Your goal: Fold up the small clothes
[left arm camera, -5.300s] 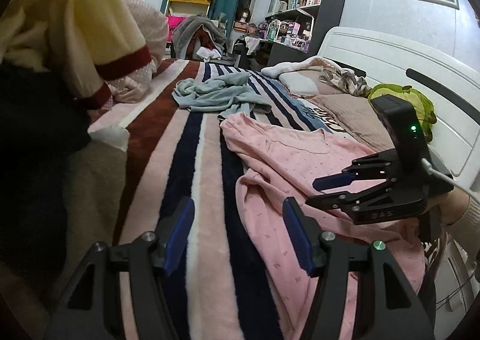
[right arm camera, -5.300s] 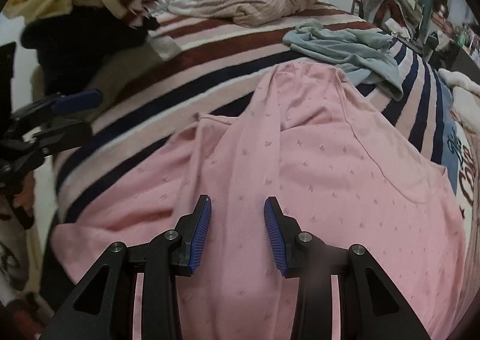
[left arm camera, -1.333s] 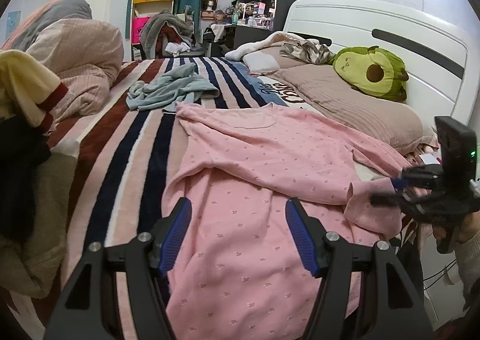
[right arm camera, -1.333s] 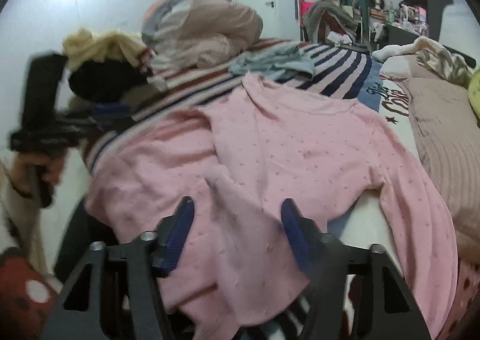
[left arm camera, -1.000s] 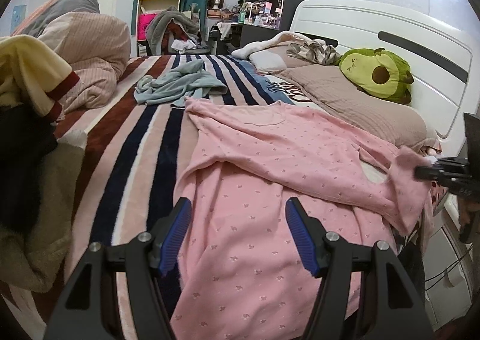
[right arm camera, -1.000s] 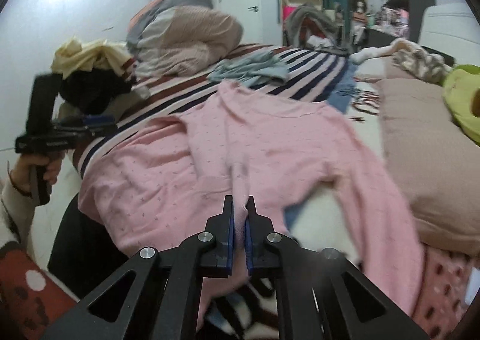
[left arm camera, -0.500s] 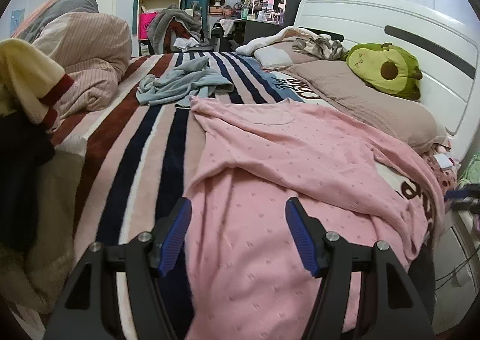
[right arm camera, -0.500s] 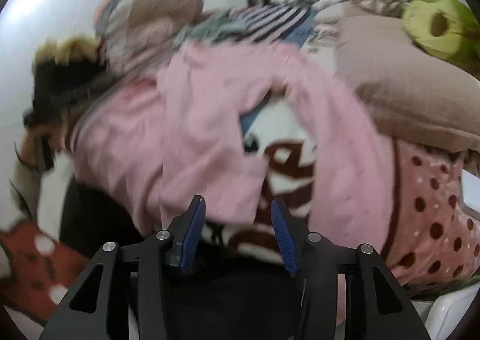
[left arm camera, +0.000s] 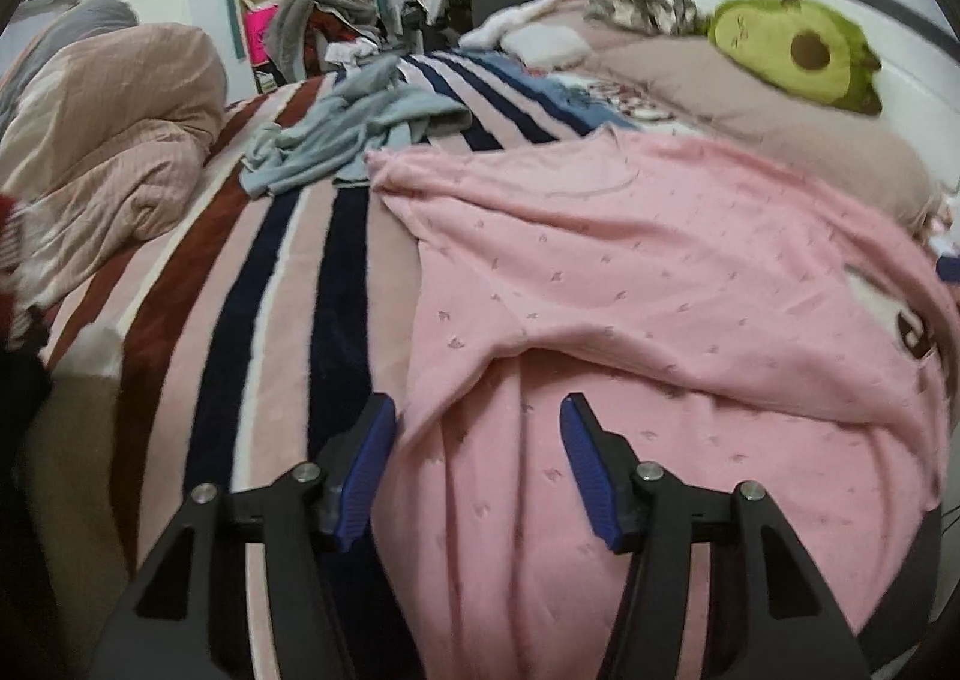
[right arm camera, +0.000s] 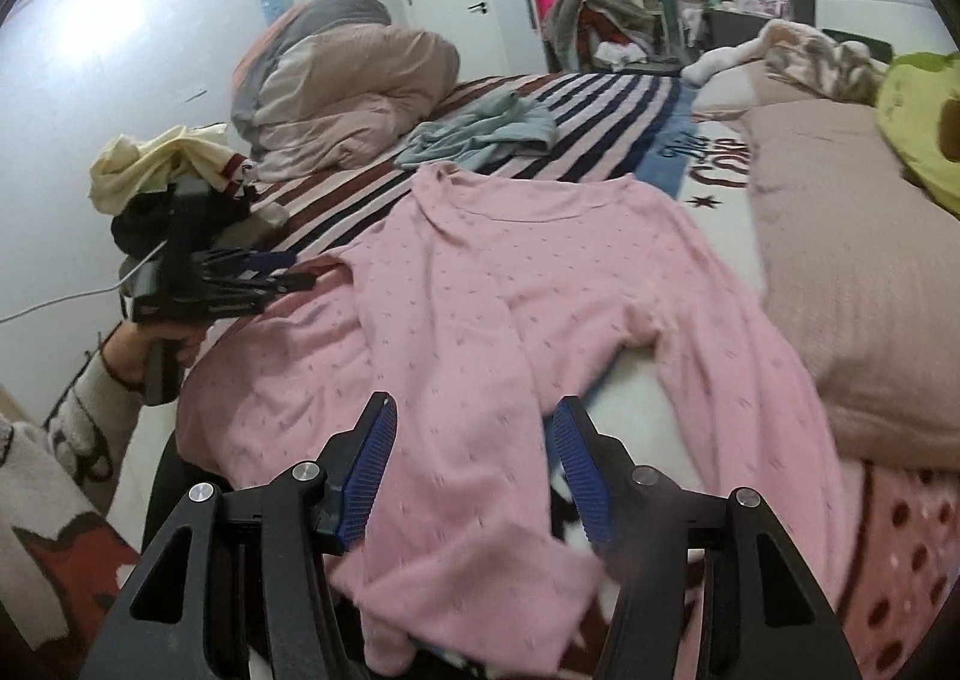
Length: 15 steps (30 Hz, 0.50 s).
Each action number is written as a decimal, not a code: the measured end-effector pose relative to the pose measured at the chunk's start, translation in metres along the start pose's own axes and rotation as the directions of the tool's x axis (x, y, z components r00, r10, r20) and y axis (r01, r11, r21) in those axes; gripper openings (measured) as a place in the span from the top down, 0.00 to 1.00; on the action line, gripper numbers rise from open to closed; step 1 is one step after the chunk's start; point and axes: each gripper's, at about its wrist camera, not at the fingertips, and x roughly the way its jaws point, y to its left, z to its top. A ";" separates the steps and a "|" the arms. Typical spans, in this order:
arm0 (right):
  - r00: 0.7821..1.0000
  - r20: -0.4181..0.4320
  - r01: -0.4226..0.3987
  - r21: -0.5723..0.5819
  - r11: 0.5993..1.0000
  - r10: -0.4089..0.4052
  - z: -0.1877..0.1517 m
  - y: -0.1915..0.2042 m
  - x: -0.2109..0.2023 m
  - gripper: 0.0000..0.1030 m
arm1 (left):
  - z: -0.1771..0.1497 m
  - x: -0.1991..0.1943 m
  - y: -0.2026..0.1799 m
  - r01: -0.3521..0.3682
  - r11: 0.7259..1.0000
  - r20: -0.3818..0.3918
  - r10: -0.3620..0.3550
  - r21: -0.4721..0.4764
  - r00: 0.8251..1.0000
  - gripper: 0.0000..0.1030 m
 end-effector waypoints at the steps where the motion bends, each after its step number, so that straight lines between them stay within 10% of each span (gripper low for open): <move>1: 1.000 -0.004 -0.004 -0.001 1.000 0.004 0.002 -0.001 0.004 0.51 | 0.002 0.006 0.000 0.002 1.000 -0.008 -0.002 0.010 1.000 0.53; 9: 1.000 -0.021 -0.010 0.012 1.000 0.010 0.016 -0.012 0.026 0.51 | 0.024 0.028 -0.003 0.013 0.998 0.005 -0.013 0.060 1.000 0.59; 15: 1.000 -0.027 -0.011 0.031 0.999 0.012 0.026 -0.018 0.042 0.51 | 0.036 0.027 0.011 0.023 0.999 0.067 -0.024 0.025 0.997 0.92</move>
